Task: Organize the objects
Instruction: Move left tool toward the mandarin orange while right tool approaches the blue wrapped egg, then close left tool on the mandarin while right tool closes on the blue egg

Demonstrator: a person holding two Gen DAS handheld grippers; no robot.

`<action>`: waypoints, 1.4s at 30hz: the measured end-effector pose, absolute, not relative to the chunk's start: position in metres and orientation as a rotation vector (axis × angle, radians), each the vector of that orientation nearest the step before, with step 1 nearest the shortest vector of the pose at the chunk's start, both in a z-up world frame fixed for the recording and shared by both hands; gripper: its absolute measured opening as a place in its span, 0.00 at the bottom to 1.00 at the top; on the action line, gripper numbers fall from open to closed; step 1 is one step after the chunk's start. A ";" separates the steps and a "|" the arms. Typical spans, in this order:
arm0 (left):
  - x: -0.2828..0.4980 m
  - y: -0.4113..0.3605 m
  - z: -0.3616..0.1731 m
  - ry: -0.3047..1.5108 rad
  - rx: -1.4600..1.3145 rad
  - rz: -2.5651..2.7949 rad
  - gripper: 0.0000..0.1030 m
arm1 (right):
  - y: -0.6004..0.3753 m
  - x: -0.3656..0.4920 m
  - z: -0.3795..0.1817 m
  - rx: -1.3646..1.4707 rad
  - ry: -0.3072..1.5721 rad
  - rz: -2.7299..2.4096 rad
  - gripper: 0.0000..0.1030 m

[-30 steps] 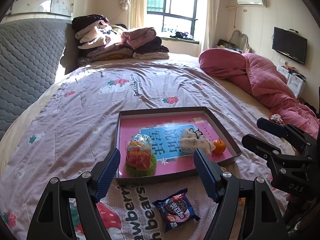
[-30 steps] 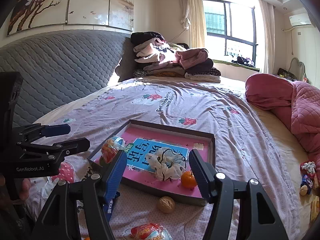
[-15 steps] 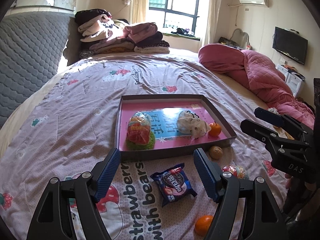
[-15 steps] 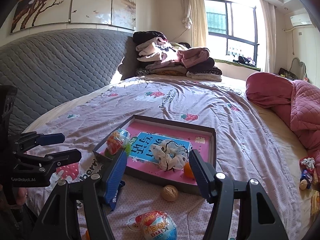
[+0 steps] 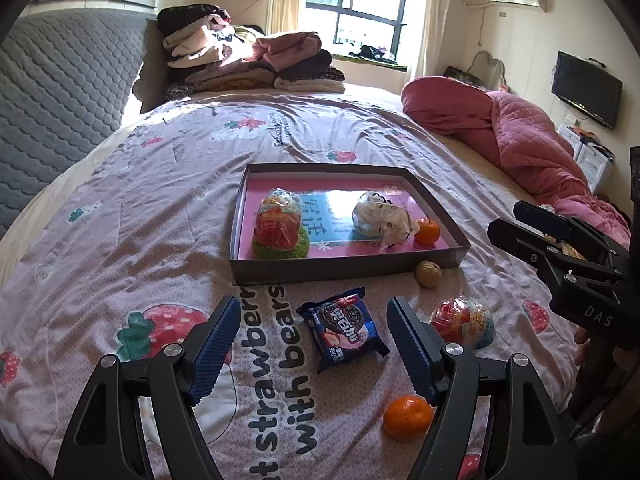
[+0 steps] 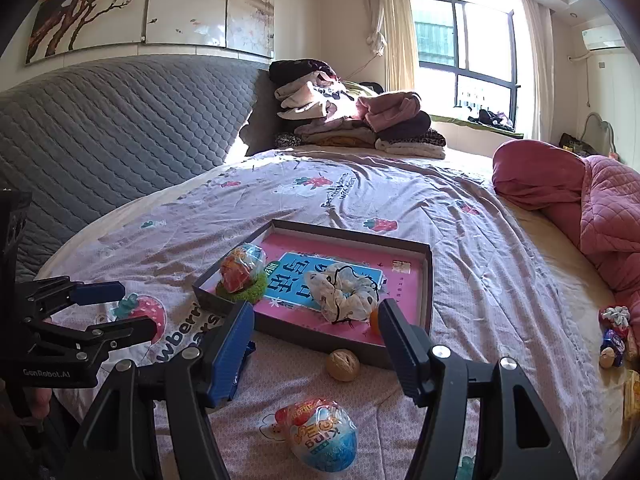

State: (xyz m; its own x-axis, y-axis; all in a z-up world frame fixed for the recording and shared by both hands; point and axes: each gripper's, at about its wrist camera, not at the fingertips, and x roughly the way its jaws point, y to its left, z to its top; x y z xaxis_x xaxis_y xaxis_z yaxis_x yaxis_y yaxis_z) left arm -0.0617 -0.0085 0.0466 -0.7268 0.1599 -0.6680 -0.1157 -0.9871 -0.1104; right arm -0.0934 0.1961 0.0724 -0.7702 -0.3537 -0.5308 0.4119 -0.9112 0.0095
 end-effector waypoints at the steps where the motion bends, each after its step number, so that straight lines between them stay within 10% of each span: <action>1: -0.061 -0.008 0.046 -0.089 -1.087 2.789 0.74 | 0.196 -0.092 0.072 0.758 0.154 -2.620 0.62; 42: -0.020 0.031 0.021 0.023 -1.181 2.715 0.74 | 0.204 -0.064 0.048 0.825 0.182 -2.585 0.62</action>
State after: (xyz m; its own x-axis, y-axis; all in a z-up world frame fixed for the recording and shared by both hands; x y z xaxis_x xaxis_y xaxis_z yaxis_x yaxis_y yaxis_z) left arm -0.0204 0.0313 0.0210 -0.6682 0.1588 -0.7268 -0.1713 -0.9836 -0.0574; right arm -0.0644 0.2042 0.0482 -0.7361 -0.3511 -0.5787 0.4285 -0.9035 0.0030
